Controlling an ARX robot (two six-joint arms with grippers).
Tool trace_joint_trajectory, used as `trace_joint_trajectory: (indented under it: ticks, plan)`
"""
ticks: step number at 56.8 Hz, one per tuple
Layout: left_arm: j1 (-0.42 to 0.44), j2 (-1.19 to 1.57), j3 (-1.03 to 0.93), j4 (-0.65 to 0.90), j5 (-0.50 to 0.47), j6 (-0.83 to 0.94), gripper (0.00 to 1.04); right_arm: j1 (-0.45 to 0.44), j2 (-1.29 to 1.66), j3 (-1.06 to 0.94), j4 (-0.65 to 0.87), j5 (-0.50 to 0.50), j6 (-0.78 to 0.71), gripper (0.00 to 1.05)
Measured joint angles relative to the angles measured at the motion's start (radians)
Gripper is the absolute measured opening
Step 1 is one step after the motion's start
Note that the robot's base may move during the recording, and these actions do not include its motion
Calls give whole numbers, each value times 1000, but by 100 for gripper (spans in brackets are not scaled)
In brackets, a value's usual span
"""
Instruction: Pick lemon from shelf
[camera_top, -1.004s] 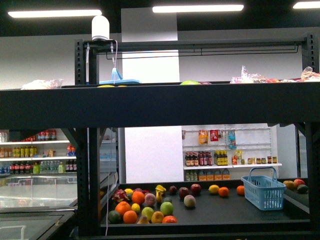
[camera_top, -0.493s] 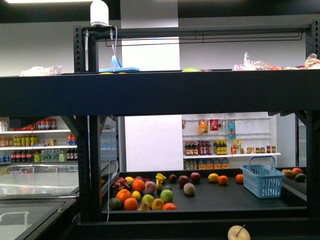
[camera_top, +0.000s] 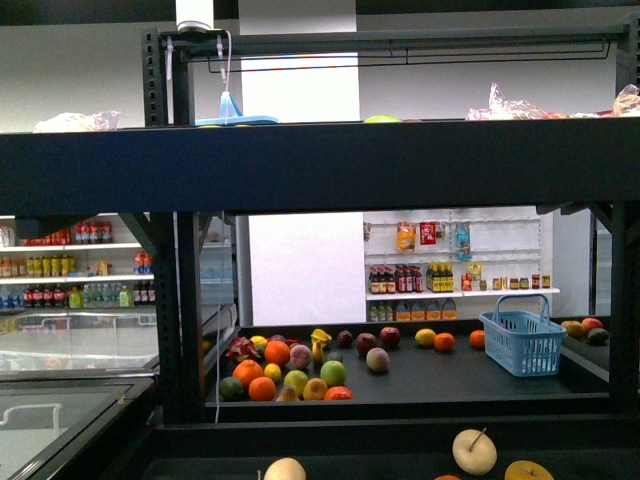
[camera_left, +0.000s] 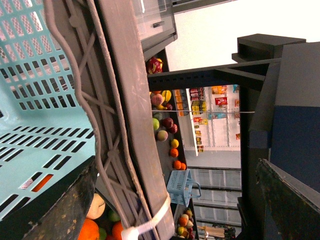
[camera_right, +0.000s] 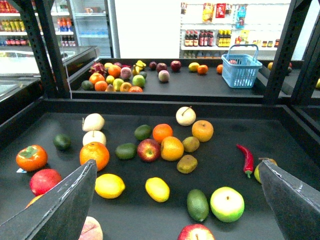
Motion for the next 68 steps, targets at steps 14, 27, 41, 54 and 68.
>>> trace_joint_trajectory:
  ticks: [14,27,41,54,68]
  plan:
    - [-25,23,29,-5,-38,26,84,0,0,0,0,0,0,97]
    - [-16,23,17,0,-37,37,42,0,0,0,0,0,0,97]
    - [-16,-18,-25,-18,1,74,19,0,0,0,0,0,0,97]
    - [-105,-220,-174,-30,99,159,14,0,0,0,0,0,0,97]
    - [-292,-414,-294,-85,188,309,13,0,0,0,0,0,0,97]
